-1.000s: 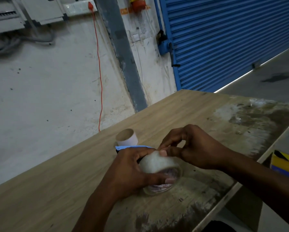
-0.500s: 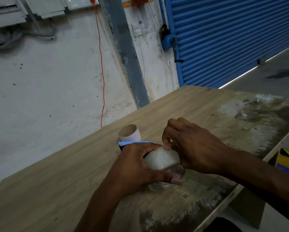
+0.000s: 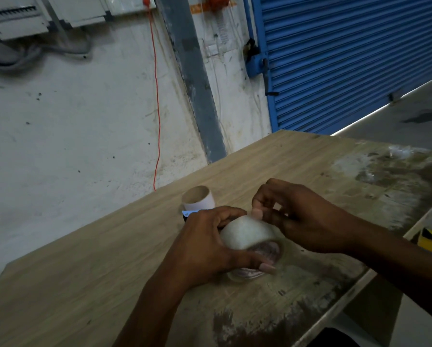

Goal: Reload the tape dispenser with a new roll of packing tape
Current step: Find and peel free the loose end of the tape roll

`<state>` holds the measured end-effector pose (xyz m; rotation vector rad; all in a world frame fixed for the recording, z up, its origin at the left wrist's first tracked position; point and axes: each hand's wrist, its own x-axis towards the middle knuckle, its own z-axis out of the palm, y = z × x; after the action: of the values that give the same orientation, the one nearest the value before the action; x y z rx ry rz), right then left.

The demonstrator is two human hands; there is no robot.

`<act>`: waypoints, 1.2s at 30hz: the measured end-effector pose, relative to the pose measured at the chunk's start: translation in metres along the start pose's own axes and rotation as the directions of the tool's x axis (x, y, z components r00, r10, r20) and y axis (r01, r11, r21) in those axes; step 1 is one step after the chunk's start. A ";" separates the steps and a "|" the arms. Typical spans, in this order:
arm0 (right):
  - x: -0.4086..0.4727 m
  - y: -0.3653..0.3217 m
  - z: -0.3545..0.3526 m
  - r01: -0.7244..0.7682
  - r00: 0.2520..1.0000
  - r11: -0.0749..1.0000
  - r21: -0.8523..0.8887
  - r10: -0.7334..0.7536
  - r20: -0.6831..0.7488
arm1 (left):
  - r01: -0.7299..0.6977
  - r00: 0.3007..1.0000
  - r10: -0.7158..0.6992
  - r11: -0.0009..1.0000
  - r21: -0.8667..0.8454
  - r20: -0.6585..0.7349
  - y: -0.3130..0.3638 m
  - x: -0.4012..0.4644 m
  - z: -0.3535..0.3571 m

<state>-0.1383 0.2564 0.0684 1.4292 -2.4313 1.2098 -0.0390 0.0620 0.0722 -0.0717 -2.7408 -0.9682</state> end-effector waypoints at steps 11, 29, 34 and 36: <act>-0.009 0.012 -0.011 0.031 0.999 0.980 0.195 -0.027 -0.022 | -0.015 1.000 0.015 0.999 0.037 -0.002 0.000 0.000 0.008; -0.013 -0.016 -0.005 0.035 0.992 0.836 -0.547 0.035 0.118 | -0.017 0.998 0.012 0.997 0.073 0.056 0.012 -0.004 0.007; -0.013 -0.004 -0.010 0.006 1.000 0.995 -0.095 -0.008 -0.019 | 0.024 0.999 -0.025 0.999 0.027 0.043 0.011 -0.003 0.008; -0.015 -0.001 -0.013 0.014 1.000 0.997 0.082 -0.013 -0.012 | 0.019 0.999 -0.020 1.000 0.019 0.048 0.010 -0.003 0.008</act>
<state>-0.1333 0.2756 0.0716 1.4519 -2.3870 1.3260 -0.0361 0.0750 0.0714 -0.0653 -2.7989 -0.9578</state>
